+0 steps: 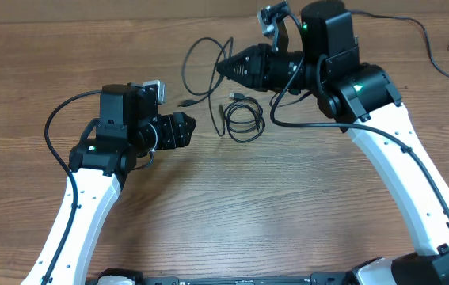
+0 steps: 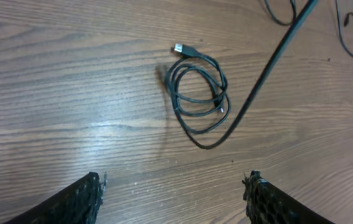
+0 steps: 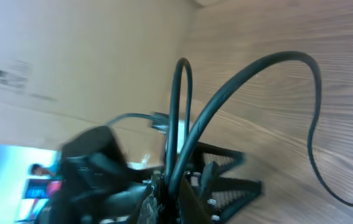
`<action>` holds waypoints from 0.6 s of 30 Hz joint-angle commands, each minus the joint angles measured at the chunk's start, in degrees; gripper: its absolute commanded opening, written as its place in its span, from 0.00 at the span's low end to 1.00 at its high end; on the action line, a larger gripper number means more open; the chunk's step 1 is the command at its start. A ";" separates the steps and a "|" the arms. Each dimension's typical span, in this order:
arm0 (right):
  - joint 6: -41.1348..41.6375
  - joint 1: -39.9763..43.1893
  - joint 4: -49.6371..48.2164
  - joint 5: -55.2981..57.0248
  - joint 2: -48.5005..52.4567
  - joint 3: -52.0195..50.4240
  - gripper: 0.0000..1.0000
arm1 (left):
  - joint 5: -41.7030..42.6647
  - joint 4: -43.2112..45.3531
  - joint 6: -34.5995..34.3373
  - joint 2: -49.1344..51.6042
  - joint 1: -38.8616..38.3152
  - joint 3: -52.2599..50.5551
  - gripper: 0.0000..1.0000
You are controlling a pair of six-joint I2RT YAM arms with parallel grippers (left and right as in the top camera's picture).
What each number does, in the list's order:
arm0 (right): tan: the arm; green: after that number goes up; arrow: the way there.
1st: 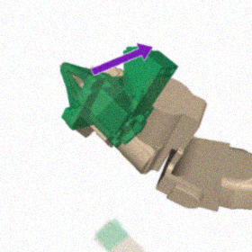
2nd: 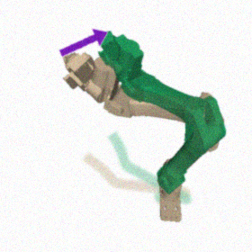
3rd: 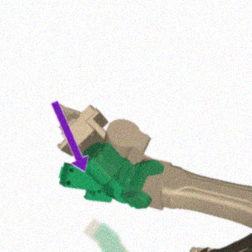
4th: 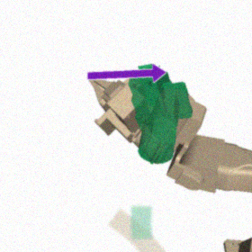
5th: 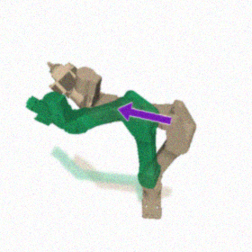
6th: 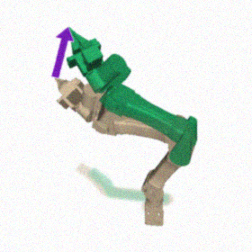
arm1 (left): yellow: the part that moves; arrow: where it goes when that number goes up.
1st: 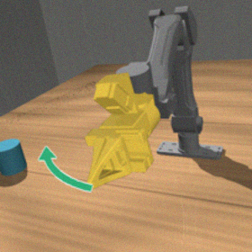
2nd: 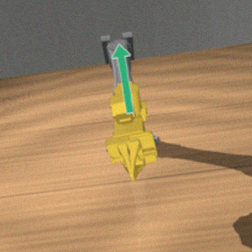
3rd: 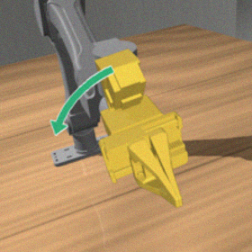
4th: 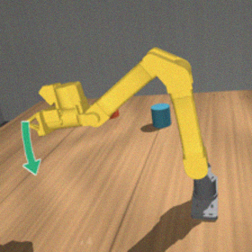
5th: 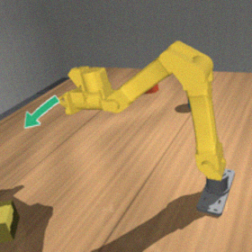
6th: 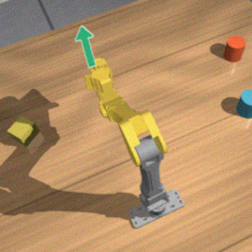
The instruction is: Untangle cables
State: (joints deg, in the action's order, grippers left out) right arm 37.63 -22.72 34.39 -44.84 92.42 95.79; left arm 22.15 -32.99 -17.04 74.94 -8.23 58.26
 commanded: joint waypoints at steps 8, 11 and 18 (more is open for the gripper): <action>16.50 1.60 -14.25 -18.43 -1.03 1.05 0.04 | 8.87 2.89 9.38 0.76 -0.07 0.96 0.87; 19.85 1.57 -16.37 -20.72 -1.03 1.05 0.04 | 13.11 5.73 9.38 0.76 -0.07 0.96 0.87; 21.18 1.57 -16.35 -21.33 -1.03 1.05 0.04 | 20.63 11.13 9.38 0.76 -0.07 0.96 0.90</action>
State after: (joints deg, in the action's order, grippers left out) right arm 57.06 -21.10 18.48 -64.16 92.42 95.79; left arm 37.89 -22.61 -8.86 75.35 -8.23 58.26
